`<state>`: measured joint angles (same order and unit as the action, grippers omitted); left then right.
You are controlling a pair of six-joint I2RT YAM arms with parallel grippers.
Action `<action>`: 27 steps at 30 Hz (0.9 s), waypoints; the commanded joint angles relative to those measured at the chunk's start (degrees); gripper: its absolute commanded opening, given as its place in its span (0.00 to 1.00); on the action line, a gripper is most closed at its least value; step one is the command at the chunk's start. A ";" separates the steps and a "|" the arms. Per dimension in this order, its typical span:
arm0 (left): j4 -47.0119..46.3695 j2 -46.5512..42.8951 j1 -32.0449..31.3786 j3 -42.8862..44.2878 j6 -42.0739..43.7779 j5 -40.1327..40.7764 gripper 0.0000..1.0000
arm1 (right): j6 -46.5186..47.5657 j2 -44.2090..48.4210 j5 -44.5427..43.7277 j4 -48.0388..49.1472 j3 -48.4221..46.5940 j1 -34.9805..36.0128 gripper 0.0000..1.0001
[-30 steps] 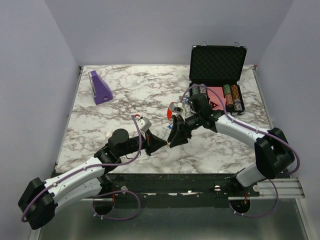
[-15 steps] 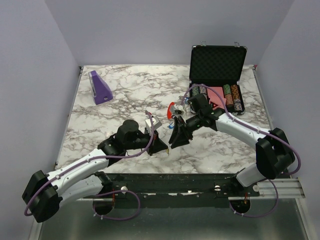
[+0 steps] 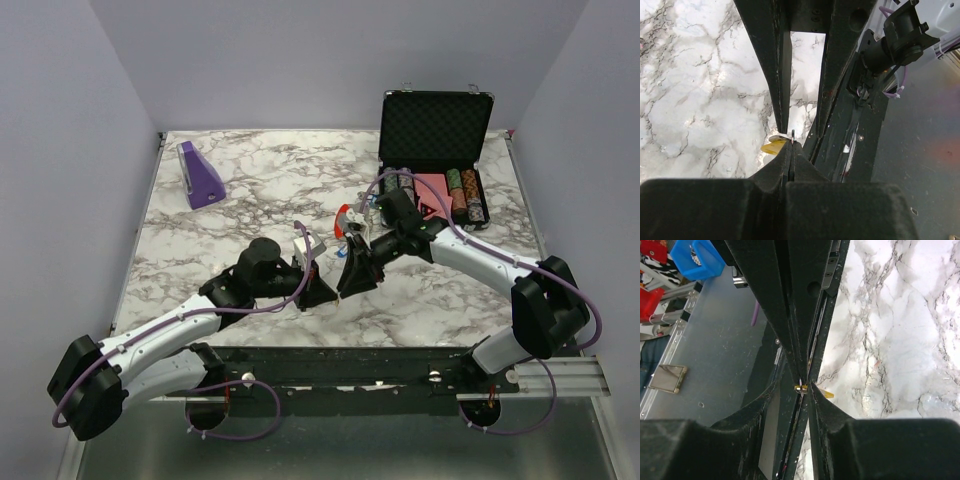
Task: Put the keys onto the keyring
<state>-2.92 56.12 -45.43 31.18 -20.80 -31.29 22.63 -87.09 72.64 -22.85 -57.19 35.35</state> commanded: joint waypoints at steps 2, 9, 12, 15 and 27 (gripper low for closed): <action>-1.65 0.66 0.43 0.46 -0.74 -1.93 0.00 | 1.54 0.17 -1.63 -0.97 -0.64 1.03 0.36; -1.39 0.57 0.69 0.46 -0.82 -2.29 0.00 | 3.56 -0.10 -3.03 -2.90 -1.34 1.56 0.30; -1.30 0.40 0.87 0.37 -0.82 -2.37 0.00 | 4.26 -0.27 -3.65 -3.69 -1.61 1.91 0.27; -1.13 0.57 1.04 0.37 -0.82 -2.64 0.00 | 4.61 -0.54 -3.82 -4.04 -1.70 2.09 0.26; -0.16 1.10 1.31 1.08 -0.74 -2.64 0.00 | 6.37 -1.07 -3.56 -6.50 -2.93 2.70 0.01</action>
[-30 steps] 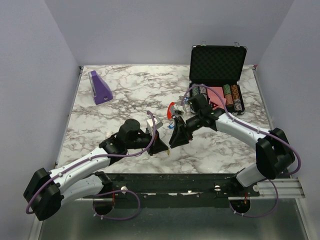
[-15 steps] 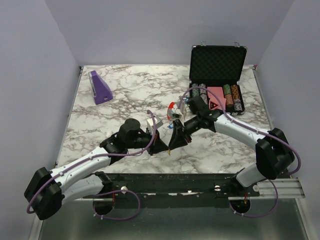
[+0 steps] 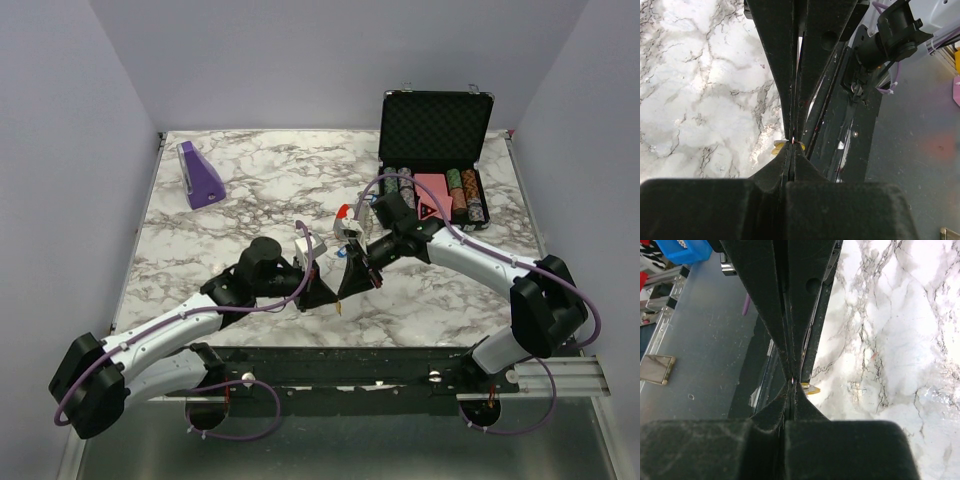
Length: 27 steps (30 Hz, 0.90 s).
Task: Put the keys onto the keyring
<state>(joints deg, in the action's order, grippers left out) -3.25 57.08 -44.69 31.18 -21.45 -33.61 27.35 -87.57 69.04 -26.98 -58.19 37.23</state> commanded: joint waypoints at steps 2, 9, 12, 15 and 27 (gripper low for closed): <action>0.26 -1.00 1.18 0.90 -0.25 0.03 0.00 | 1.39 -0.59 -0.13 -2.37 -2.01 0.82 0.01; 0.61 -15.92 3.38 -4.36 -2.01 8.27 0.83 | 0.60 -0.58 0.31 -1.94 -2.10 0.82 0.01; 1.31 -23.04 3.47 -6.12 -2.54 15.48 0.98 | -0.28 -0.67 1.80 -1.23 -1.92 0.82 0.01; 1.75 -27.45 3.55 -6.83 -2.80 18.48 0.99 | -0.63 -0.67 1.98 -0.79 -1.84 0.82 0.01; -9.22 -20.44 3.55 -10.87 -8.60 9.09 0.73 | -17.49 -0.23 1.63 14.74 1.76 -1.72 0.01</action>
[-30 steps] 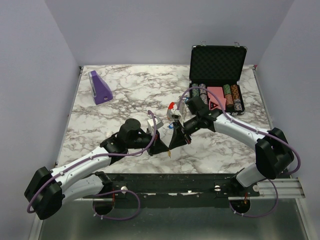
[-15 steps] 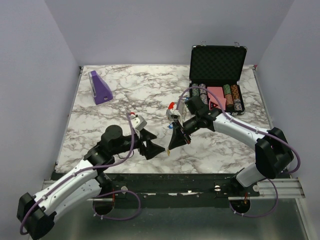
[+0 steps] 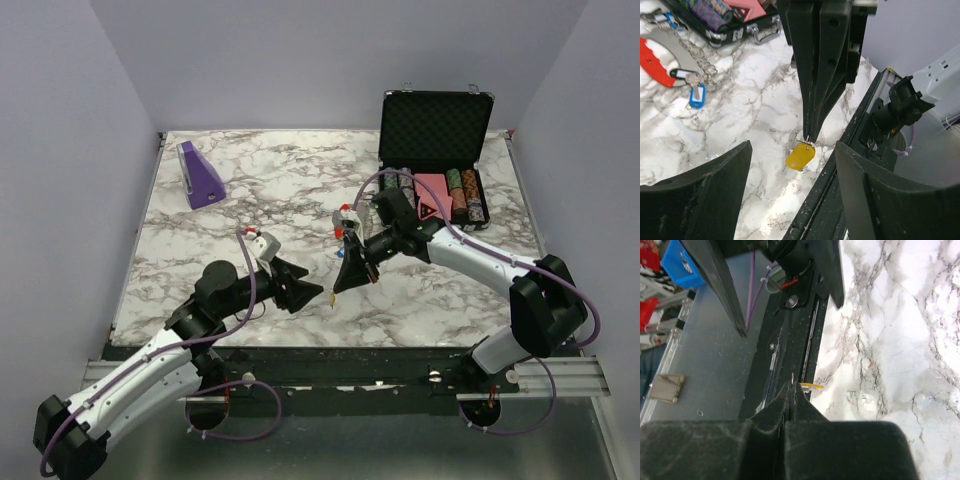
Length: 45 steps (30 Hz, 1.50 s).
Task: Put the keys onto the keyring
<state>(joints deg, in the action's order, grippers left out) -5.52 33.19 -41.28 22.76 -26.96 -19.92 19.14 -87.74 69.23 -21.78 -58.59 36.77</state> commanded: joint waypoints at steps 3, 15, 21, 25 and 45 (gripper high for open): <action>-11.34 6.61 0.14 -3.95 -4.41 -6.35 0.68 | -14.55 -0.06 1.87 14.38 3.83 -1.79 0.01; -16.89 14.44 0.14 -2.99 -4.24 -9.08 0.49 | -16.32 -0.50 2.66 16.42 4.36 -1.97 0.01; -17.68 17.17 0.14 -2.11 -4.15 -10.92 0.34 | -16.32 -0.59 2.84 16.42 4.36 -1.79 0.01; -17.60 17.52 0.06 -2.02 -3.98 -11.19 0.30 | -16.24 -0.59 3.01 16.68 4.45 -1.88 0.01; -18.65 18.93 0.14 -0.97 -3.80 -11.54 0.27 | -16.06 -1.02 3.54 16.86 4.62 -1.88 0.01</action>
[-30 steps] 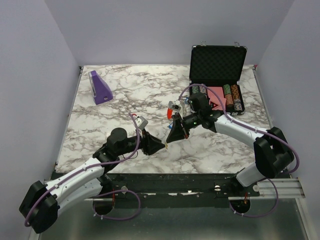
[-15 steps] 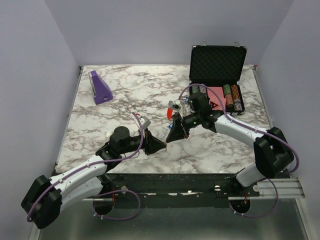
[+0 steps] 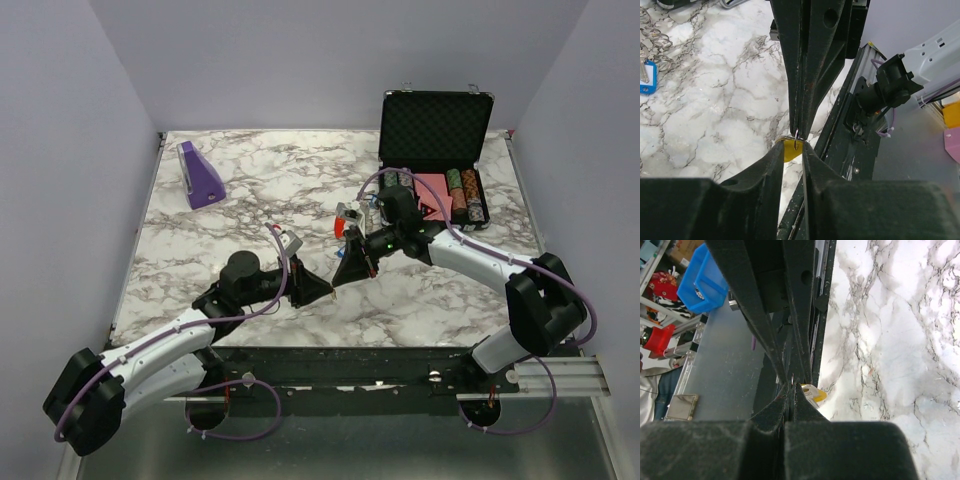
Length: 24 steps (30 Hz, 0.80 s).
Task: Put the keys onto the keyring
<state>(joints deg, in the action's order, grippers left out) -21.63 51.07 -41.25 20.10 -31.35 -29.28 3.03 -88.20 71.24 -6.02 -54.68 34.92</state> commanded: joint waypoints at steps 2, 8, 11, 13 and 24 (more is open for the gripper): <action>-2.81 1.66 0.12 2.05 0.68 -2.97 0.19 | 0.05 -0.57 1.53 1.01 0.71 -0.11 0.01; -2.02 2.11 0.12 2.31 0.68 -3.77 0.00 | 0.31 -0.48 1.62 0.92 0.71 -0.02 0.00; -0.88 1.75 0.12 2.49 0.68 -3.77 0.00 | 1.89 -0.56 1.53 -0.39 0.54 0.06 0.01; 0.79 1.84 0.04 3.28 0.85 -3.94 0.00 | 3.03 -0.57 1.27 -1.44 0.27 0.06 0.02; 7.12 5.62 0.12 7.15 1.65 -5.70 0.00 | 6.38 -0.65 0.39 -4.88 -0.70 0.06 0.10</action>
<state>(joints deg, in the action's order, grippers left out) -16.01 55.68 -41.23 24.75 -30.92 -33.12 7.29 -88.25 71.33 -8.95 -54.48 34.74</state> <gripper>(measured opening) 0.007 0.101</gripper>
